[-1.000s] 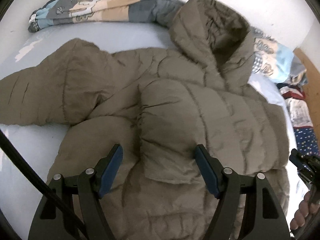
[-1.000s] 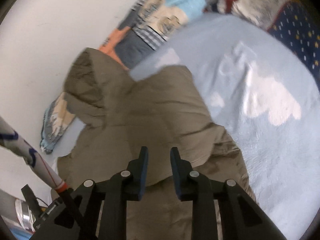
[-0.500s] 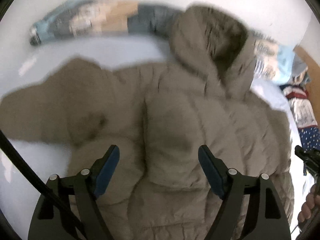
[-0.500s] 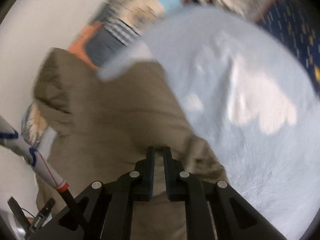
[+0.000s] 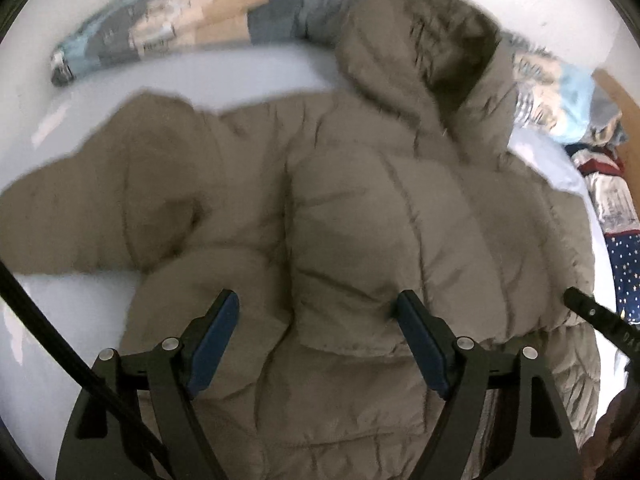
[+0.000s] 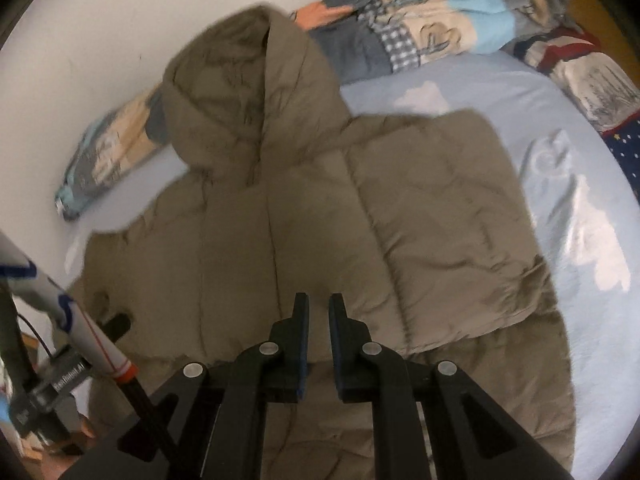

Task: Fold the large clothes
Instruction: 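Grasp the jacket side with the right tool and fold it toward the zipper, then grasp the other sleeve with the left tool and fold it across the body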

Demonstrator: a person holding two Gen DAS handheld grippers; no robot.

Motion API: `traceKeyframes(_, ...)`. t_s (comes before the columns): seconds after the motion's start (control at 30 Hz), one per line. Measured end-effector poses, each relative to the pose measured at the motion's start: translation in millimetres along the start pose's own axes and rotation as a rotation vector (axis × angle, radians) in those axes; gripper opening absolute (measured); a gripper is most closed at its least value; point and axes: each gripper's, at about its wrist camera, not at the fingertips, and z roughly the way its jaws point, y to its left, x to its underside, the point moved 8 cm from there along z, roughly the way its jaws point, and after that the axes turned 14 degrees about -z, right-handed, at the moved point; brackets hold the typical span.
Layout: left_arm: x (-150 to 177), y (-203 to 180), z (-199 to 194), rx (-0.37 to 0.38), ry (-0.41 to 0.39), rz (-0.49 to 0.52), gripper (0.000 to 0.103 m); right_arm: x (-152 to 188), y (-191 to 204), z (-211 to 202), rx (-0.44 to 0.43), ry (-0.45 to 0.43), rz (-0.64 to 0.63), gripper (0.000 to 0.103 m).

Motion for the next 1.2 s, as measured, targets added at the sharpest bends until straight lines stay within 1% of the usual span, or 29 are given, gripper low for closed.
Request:
traceKeyframes(0.07, -1.7, 3.0, -0.6, 0.024, 0.007, -0.026, 0.08, 10.8, 3.5, 14.1, 0.014, 0.059, -0.012, 0.013)
traceKeyframes(0.13, -7.2, 2.2, -9.4, 0.053, 0.001, -0.044, 0.08, 17.5, 5.4, 25.2, 0.026, 0.11, -0.032, 0.013)
traceKeyframes(0.2, -19.8, 4.7, -29.0, 0.093, -0.047, -0.069, 0.08, 16.3, 6.0, 23.9, 0.029, 0.104, -0.029, 0.014)
traceKeyframes(0.27, -33.2, 11.5, -46.2, 0.119, -0.092, -0.091, 0.08, 10.4, 11.6, 15.0, 0.005, 0.082, -0.023, 0.014)
traceKeyframes(0.3, -44.9, 21.9, -59.8, 0.133, -0.126, -0.117, 0.08, 7.3, 14.6, 10.3, -0.006, 0.066, -0.021, 0.015)
traceKeyframes(0.33, -52.4, 31.2, -67.7, 0.138, -0.147, -0.137, 0.08, 4.2, 17.7, 3.9, -0.01, 0.047, -0.024, 0.017)
traceKeyframes(0.37, -59.5, 40.8, -74.6, 0.142, -0.167, -0.158, 0.08, 2.1, 20.7, -0.6, -0.011, 0.039, -0.026, 0.021)
traceKeyframes(0.4, -70.8, 60.5, -83.0, 0.141, -0.191, -0.188, 0.08, 1.5, 23.6, -4.4, -0.016, 0.032, -0.025, 0.027)
traceKeyframes(0.47, -83.9, 91.4, -89.1, 0.115, -0.209, -0.231, 0.08, 0.8, 27.7, -10.8, -0.036, 0.017, -0.026, 0.031)
traceKeyframes(0.53, -95.1, 140.9, -91.2, 0.07, -0.219, -0.304, 0.08, 1.6, 30.9, -14.6, -0.038, 0.012, -0.04, 0.032)
traceKeyframes(0.57, -99.2, 162.2, -90.6, 0.06, -0.221, -0.336, 0.08, 2.4, 33.4, -16.1, -0.04, 0.009, -0.045, 0.032)
traceKeyframes(0.6, -104.4, 198.2, -89.5, 0.04, -0.226, -0.387, 0.08, 2.3, 35.0, -17.2, -0.044, 0.006, -0.049, 0.032)
traceKeyframes(0.63, -106.9, 220.6, -88.6, 0.02, -0.228, -0.423, 0.08, 1.5, 36.2, -17.8, -0.047, 0.002, -0.051, 0.032)
traceKeyframes(0.67, -108.7, 254.0, -87.3, -0.003, -0.226, -0.483, 0.08, 0.3, 35.9, -18.0, -0.047, 0.001, -0.053, 0.032)
traceKeyframes(0.7, -108.4, 273.3, -87.4, -0.007, -0.223, -0.519, 0.08, 0.5, 36.0, -18.9, -0.045, 0.001, -0.051, 0.032)
traceKeyframes(0.77, -107.1, 334.3, -87.9, 0.003, -0.227, -0.666, 0.08, 0.2, 35.9, -18.0, -0.046, 0.003, -0.045, 0.032)
traceKeyframes(0.83, -103.1, 372.5, -88.2, 0.033, -0.233, -0.768, 0.079, 0.4, 35.8, -17.3, -0.048, 0.003, -0.045, 0.032)
traceKeyframes(0.9, -98.8, 402.0, -86.9, 0.069, -0.233, -0.857, 0.076, -0.1, 36.3, -16.3, -0.046, 0.004, -0.047, 0.032)
traceKeyframes(1.0, -88.7, 437.1, -80.7, 0.141, -0.237, -0.992, 0.075, -0.6, 39.0, -13.9, -0.049, 0.004, -0.051, 0.032)
traceKeyframes(1.1, -82.1, 451.0, -73.4, 0.183, -0.234, -1.056, 0.075, 0.3, 42.6, -11.6, -0.054, 0.008, -0.057, 0.032)
traceKeyframes(1.2, -83.0, 454.1, -64.8, 0.213, -0.255, -1.077, 0.075, 0.2, 44.9, -12.1, -0.055, 0.005, -0.065, 0.032)
